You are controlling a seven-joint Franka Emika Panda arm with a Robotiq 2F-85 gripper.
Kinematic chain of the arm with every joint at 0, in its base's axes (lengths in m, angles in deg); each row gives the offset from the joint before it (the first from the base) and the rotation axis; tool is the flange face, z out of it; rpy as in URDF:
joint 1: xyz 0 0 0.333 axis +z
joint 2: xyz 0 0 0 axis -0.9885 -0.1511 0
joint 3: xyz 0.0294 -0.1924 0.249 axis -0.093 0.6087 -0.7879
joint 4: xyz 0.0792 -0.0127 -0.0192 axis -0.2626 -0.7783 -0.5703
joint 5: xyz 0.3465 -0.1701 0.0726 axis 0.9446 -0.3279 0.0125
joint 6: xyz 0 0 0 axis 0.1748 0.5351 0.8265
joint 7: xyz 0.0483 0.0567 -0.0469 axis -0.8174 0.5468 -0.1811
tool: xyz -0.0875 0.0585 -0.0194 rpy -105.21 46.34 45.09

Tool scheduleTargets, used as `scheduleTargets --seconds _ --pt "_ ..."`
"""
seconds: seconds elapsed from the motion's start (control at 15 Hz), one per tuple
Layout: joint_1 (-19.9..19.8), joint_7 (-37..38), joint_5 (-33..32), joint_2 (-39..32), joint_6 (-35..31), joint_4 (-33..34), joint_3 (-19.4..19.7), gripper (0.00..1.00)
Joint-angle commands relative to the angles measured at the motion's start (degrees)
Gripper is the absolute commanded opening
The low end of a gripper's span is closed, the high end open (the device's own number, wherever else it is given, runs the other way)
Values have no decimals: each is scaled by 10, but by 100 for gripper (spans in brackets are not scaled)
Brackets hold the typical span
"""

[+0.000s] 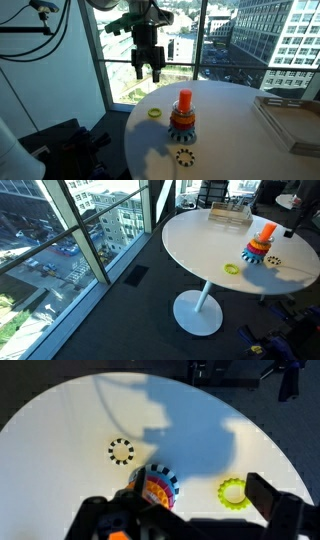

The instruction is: Remove the clear ring from the rings stacking stand and put it on the table close to the green ring

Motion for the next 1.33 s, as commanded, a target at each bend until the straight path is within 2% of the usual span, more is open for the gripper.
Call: scheduleTargets --seconds 0.0,0.47,0.67,1.27 --pt "5 18 21 -22 -21 35 12 100" --pt "-9 98 67 -31 -121 25 34 100" --pt "-19 123 83 -36 -138 20 47 100" --pt "-44 183 82 -68 -231 -9 68 100"
